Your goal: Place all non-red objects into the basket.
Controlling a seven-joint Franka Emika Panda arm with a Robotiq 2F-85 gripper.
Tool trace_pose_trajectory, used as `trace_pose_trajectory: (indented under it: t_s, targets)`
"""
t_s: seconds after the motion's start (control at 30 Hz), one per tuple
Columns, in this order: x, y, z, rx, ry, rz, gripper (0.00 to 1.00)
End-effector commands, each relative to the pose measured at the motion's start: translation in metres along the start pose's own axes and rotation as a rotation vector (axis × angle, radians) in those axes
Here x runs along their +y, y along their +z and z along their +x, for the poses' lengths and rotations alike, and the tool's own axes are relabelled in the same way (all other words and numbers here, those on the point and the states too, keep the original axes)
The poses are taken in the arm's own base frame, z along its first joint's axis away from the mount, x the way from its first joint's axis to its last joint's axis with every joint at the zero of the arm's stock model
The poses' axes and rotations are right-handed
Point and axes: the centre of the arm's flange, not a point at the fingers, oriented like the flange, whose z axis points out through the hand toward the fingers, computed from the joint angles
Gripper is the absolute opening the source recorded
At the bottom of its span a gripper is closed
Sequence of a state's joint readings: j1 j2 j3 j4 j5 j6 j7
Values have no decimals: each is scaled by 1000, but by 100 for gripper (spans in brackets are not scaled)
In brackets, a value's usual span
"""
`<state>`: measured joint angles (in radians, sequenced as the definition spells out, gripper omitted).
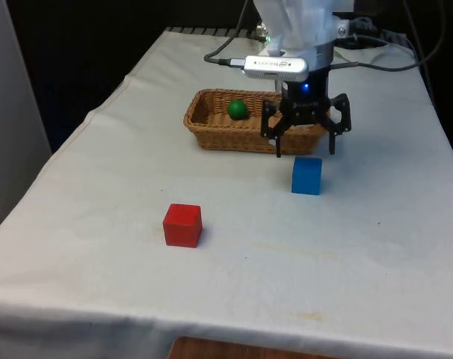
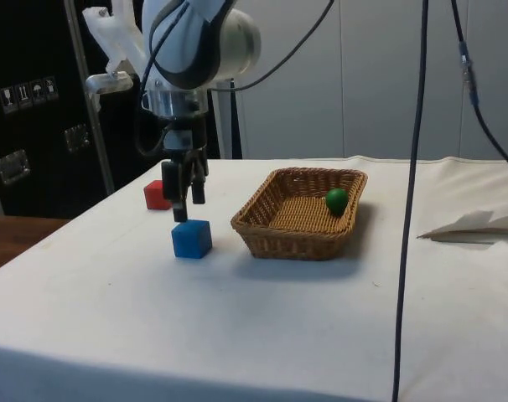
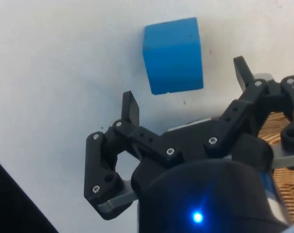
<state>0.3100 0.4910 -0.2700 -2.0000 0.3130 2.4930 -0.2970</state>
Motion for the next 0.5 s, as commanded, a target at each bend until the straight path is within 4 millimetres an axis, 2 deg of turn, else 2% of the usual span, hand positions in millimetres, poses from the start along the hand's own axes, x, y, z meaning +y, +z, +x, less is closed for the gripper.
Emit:
trace_pose_trajectory:
  t_s: [0.0,0.27,0.47]
  targets:
    - [0,0,0,0,0,0,100]
    - [-10,3,1,-4,40,6,100]
    - [-17,14,10,-17,70,4,100]
